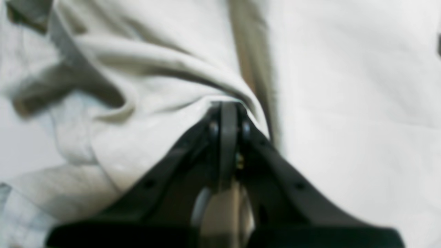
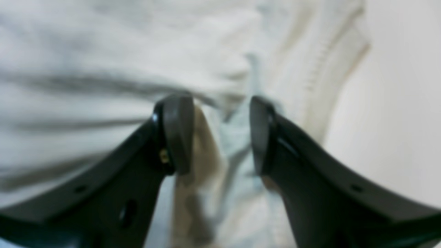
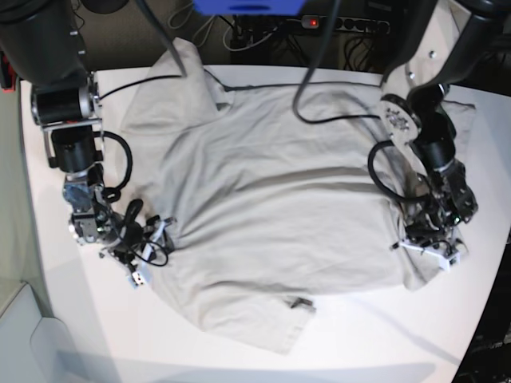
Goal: Layout the t-shirt on the table in an organized manner, then fold the t-shirt properly
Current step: 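Pull the t-shirt edges apart with both grippers to flatten it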
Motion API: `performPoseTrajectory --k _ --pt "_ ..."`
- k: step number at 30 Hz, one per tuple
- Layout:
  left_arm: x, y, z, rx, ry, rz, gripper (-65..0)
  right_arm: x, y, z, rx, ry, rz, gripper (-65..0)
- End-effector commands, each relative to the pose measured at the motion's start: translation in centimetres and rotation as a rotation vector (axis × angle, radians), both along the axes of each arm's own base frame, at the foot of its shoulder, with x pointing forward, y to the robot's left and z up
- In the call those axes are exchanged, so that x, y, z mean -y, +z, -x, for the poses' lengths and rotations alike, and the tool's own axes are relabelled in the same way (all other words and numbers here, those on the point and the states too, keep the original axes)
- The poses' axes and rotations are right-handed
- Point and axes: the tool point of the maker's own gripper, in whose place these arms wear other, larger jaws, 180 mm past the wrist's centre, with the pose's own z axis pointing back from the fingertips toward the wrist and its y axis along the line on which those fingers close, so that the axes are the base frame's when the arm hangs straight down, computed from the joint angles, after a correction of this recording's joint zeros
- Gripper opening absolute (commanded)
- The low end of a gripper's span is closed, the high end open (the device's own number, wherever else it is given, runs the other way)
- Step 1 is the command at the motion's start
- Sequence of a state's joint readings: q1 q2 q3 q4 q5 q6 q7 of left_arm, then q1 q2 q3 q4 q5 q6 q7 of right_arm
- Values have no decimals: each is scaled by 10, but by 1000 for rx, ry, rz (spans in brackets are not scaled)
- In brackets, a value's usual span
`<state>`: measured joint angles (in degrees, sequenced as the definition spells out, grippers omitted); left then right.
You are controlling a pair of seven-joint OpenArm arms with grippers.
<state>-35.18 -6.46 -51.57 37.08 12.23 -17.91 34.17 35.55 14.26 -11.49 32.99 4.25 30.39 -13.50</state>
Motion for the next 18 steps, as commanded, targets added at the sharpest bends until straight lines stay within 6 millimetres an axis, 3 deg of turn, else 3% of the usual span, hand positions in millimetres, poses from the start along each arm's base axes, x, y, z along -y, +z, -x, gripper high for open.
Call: performPoseTrajectory --k 1,4,7,13,15,18 --pt "-9 24 -19 53 14 -16 -648 10 33 -28 91 -38 8 -381" --pt "-13 38 -24 56 7 -23 -648 22 44 -33 117 -57 22 -381" --pt "-30 45 -8 19 22 -57 -648 33 57 -26 178 -37 59 -381" --pt "-61 65 49 52 101 -48 -648 0 108 -11 370 48 50 -381" --pt "-60 71 67 80 102 -12 -648 -26 108 -11 375 89 26 -382" --pt "-57 77 94 113 91 11 -648 -42 104 -22 348 97 1 -394"
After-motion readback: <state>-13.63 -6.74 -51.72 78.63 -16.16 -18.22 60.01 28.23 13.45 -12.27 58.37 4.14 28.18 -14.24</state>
